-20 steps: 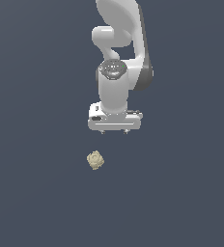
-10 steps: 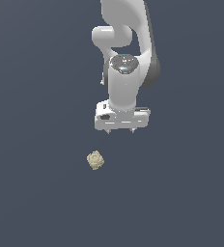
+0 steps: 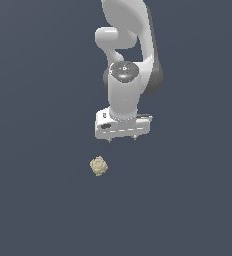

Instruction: Pick up the object and move it to a goal position.

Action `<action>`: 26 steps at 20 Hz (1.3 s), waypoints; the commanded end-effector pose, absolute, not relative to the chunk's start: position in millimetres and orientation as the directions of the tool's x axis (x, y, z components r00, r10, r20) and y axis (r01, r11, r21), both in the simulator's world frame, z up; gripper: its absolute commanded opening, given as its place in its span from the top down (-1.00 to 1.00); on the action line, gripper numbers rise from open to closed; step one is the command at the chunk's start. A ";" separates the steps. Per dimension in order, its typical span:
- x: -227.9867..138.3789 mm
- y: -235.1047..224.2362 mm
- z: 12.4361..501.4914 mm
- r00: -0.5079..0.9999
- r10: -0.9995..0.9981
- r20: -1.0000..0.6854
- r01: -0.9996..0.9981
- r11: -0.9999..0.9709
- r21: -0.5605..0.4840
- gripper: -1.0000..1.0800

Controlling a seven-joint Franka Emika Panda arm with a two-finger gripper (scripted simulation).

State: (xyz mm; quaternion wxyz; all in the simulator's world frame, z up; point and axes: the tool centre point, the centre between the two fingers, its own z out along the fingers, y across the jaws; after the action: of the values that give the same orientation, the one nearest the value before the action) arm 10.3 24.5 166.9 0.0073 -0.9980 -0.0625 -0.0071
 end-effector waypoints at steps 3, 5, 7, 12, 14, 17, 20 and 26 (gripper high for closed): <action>19.1 13.3 158.7 0.982 0.186 0.014 0.187 -0.982 -0.010 -0.92; 24.0 6.9 154.0 0.975 0.221 0.013 0.221 -0.975 -0.008 -0.92; 29.2 -0.4 148.6 0.966 0.260 0.012 0.260 -0.966 -0.007 -0.92; 42.4 -20.7 133.5 0.932 0.362 0.009 0.362 -0.932 -0.003 -0.92; 47.2 -29.1 127.2 0.916 0.401 0.007 0.401 -0.916 -0.002 -0.92; 53.8 -41.7 117.7 0.889 0.458 0.005 0.458 -0.889 -0.001 -0.92; 59.1 -52.7 109.3 0.863 0.505 0.004 0.505 -0.863 0.000 -0.92; 65.9 -69.2 96.8 0.821 0.570 0.001 0.570 -0.821 0.000 -0.92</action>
State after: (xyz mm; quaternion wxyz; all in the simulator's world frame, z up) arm 64.2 -65.7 99.5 0.0002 -0.9572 -0.2896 -0.0006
